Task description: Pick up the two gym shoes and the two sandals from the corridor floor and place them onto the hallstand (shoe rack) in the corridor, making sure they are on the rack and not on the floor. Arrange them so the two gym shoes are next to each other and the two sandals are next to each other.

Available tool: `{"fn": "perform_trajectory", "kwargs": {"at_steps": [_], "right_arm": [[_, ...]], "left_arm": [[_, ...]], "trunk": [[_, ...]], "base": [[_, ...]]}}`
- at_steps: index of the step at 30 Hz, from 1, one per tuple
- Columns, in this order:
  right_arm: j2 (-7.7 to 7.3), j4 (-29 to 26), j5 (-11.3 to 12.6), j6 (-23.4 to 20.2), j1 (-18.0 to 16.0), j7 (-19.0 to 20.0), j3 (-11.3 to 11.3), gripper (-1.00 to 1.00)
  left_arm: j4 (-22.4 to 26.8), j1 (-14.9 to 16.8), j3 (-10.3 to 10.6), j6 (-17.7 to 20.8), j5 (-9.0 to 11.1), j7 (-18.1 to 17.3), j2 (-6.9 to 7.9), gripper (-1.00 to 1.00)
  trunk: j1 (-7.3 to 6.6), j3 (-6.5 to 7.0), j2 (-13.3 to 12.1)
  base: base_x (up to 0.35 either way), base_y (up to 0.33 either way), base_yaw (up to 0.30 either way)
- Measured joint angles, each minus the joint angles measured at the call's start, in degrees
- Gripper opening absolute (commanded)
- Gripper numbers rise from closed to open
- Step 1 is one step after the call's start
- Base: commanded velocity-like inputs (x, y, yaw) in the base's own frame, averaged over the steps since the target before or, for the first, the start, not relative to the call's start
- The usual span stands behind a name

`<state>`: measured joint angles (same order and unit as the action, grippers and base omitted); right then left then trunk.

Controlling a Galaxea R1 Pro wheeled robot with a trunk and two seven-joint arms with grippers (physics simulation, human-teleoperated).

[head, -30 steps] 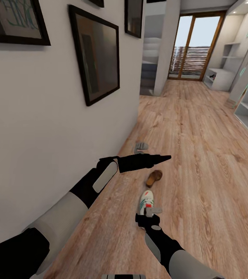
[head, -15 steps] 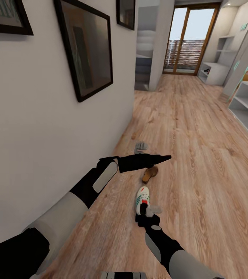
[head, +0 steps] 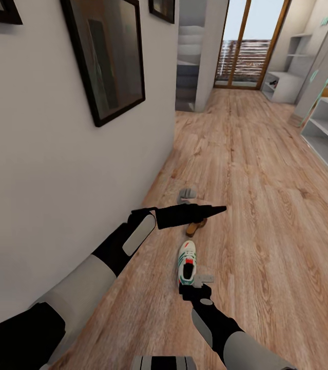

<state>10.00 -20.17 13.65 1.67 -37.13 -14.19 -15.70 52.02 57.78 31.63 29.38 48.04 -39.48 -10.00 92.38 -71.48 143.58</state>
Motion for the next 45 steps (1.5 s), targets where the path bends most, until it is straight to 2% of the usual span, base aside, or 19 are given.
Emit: {"fn": "perform_trajectory", "kwargs": {"at_steps": [12,27,35,45], "right_arm": [[0.0,0.0,0.0,0.0,0.0,0.0,0.0,1.0],[0.0,0.0,0.01,0.0,0.0,0.0,0.0,1.0],[0.0,0.0,-0.02,0.0,0.0,0.0,0.0,1.0],[0.0,0.0,-0.03,0.0,0.0,0.0,0.0,1.0]], "left_arm": [[0.11,-0.96,0.07,-0.22,-0.03,0.01,0.0,1.0],[-0.36,-1.0,0.08,-0.23,0.16,0.23,0.0,1.0],[-0.4,-0.96,0.08,-0.23,0.19,0.26,0.0,1.0],[-0.3,-0.95,0.08,-0.25,0.1,0.26,0.0,1.0]], "trunk": [[0.0,-0.05,0.0],[-0.01,-0.05,0.0],[-0.02,-0.05,0.0],[0.0,-0.05,0.0]], "base": [[0.004,0.0,0.0],[0.113,0.0,0.0],[0.238,0.0,0.0],[0.026,0.0,0.0]]}}
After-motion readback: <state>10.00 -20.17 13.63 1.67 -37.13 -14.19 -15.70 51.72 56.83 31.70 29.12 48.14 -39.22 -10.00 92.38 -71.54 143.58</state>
